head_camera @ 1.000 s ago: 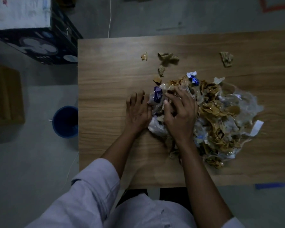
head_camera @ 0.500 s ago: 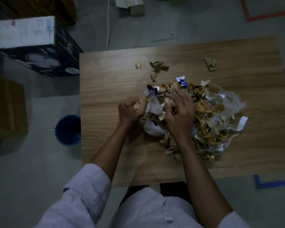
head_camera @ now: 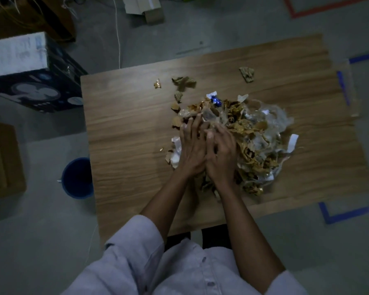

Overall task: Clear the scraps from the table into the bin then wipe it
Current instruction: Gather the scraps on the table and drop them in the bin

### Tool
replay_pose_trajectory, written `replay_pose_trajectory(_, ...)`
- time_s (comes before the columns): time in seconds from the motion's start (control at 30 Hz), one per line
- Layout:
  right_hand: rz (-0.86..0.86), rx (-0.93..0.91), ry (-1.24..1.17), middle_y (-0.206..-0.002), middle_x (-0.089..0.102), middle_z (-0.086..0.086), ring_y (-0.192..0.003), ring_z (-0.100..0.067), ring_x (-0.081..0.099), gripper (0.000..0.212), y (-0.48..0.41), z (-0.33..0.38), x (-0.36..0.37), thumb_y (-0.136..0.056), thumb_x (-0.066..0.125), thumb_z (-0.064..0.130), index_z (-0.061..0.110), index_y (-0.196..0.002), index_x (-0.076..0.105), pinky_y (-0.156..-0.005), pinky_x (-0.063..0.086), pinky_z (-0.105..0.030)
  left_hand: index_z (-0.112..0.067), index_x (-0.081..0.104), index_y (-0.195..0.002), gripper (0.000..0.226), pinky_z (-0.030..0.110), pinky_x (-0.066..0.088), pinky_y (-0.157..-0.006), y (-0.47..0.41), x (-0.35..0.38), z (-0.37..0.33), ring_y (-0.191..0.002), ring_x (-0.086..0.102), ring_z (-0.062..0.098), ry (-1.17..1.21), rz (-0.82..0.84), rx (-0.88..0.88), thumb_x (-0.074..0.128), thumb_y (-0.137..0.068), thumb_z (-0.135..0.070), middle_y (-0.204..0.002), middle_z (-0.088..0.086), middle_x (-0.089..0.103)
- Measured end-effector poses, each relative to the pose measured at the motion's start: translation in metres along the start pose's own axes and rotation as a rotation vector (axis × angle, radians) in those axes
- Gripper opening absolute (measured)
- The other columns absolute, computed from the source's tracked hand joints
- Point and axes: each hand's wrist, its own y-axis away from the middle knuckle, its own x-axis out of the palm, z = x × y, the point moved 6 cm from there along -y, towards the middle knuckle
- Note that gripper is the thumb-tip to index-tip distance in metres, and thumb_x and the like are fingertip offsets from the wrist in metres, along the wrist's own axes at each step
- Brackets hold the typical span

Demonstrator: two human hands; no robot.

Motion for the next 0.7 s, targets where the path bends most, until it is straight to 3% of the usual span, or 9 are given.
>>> replay_pose_trajectory(0.13, 0.002, -0.058, -0.012, -0.148, 0.057, -0.002, -0.142, -0.019, 0.043, 0.044, -0.004, 0.0, -0.003, -0.109, 0.038, 0.038, 0.015, -0.134, 0.067, -0.114, 0.039, -0.035, -0.012, 0.03, -0.158, 0.063, 0.052, 0.005, -0.126, -0.007, -0.018, 0.004, -0.157, 0.008, 0.028, 0.109, -0.139, -0.121, 0.032, -0.104, -0.044, -0.168, 0.012, 0.018)
replay_pose_trajectory(0.23, 0.069, 0.0, -0.025, -0.152, 0.052, -0.001, -0.145, -0.017, 0.037, 0.047, -0.009, 0.0, -0.002, -0.108, 0.035, 0.042, 0.018, -0.135, 0.066, -0.116, 0.037, -0.039, -0.013, 0.022, -0.161, 0.067, 0.058, 0.007, -0.124, -0.006, -0.01, 0.005, -0.158, 0.0, 0.025, 0.173, -0.048, -0.15, 0.021, -0.106, -0.052, -0.17, 0.011, 0.009)
replay_pose_trajectory(0.37, 0.029, -0.112, -0.075, -0.15, 0.054, -0.001, -0.142, -0.016, 0.038, 0.042, -0.029, 0.019, -0.011, -0.108, 0.038, 0.039, 0.021, -0.127, 0.071, -0.116, 0.034, -0.037, -0.017, 0.026, -0.16, 0.064, 0.049, 0.005, -0.127, -0.022, -0.038, 0.001, -0.158, 0.002, 0.02, 0.38, -0.217, -0.213, 0.029, -0.105, -0.049, -0.17, 0.007, 0.013)
replay_pose_trajectory(0.47, 0.005, -0.201, -0.108, -0.143, 0.059, -0.005, -0.136, -0.02, 0.046, 0.04, -0.051, 0.038, -0.009, -0.107, 0.041, 0.036, 0.016, -0.125, 0.071, -0.112, 0.034, -0.027, -0.018, 0.032, -0.158, 0.063, 0.048, 0.002, -0.126, -0.032, -0.058, 0.008, -0.158, 0.007, 0.02, 0.42, -0.317, -0.286, 0.027, -0.104, -0.049, -0.17, 0.005, 0.018)
replay_pose_trajectory(0.6, 0.045, -0.281, 0.016, -0.134, 0.062, -0.008, -0.131, -0.026, 0.048, 0.028, -0.106, 0.053, 0.016, -0.101, 0.057, 0.031, 0.016, -0.12, 0.072, -0.11, 0.04, -0.039, -0.019, 0.05, -0.148, 0.061, 0.045, 0.022, -0.123, -0.061, -0.072, 0.067, -0.152, 0.024, 0.023, 0.404, -0.402, -0.565, 0.03, -0.1, -0.051, -0.16, 0.013, 0.036)
replay_pose_trajectory(0.7, 0.262, -0.259, 0.195, -0.143, 0.054, -0.009, -0.137, -0.03, 0.039, 0.042, -0.149, 0.051, 0.055, -0.093, 0.067, 0.031, 0.019, -0.133, 0.064, -0.11, 0.04, -0.045, -0.015, 0.048, -0.149, 0.058, 0.048, 0.031, -0.117, -0.089, -0.07, 0.119, -0.143, 0.035, 0.037, 0.3, -0.306, -0.693, 0.043, -0.097, -0.04, -0.153, 0.02, 0.039)
